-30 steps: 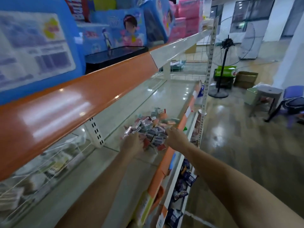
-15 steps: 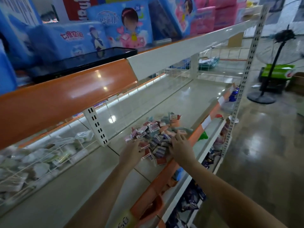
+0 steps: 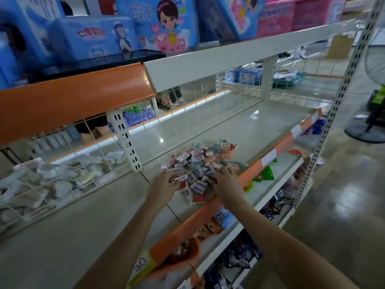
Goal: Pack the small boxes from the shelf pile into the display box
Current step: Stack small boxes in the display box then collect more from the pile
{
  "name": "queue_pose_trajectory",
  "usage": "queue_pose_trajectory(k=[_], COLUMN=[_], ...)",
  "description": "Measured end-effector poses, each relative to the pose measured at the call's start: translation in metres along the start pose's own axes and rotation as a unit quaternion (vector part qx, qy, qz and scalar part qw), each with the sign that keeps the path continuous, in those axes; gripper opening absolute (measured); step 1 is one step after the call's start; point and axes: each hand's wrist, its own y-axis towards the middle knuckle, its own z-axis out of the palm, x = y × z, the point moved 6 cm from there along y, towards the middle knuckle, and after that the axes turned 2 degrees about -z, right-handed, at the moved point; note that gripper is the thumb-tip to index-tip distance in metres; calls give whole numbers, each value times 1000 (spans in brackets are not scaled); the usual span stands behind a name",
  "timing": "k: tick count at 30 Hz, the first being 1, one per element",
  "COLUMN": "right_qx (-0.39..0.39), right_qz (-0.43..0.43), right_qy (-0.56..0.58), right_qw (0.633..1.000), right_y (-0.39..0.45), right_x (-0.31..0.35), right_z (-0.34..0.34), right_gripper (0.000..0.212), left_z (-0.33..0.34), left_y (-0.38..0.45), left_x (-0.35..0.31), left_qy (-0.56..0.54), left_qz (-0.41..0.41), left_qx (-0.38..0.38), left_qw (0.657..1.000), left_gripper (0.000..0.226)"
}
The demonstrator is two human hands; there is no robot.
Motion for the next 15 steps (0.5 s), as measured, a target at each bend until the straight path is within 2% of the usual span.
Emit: queue_pose_trajectory(k=[5,9,12,15], right_qx=[-32,26,67,110], right_qz=[34,26,18,-2], right_qy=[195,306,418,515], right_qw=[980,951,906,850], right_y=[8,21,23,17], right_x=[-7,10,38,78], right_z=[-16,-24,-23,-17], right_gripper=[19,22,21,14], left_z=[-10,-25,-40,-62], left_y=[-7,-13,-26,-49], left_x=[1,8,22,42], left_qy=[-48,-144,-233,-274], left_qz=[-29,-101,-148,-172], left_qx=[-26,-22,-27,-32], left_qw=[998,984,961,946], left_gripper=[24,25,22,20])
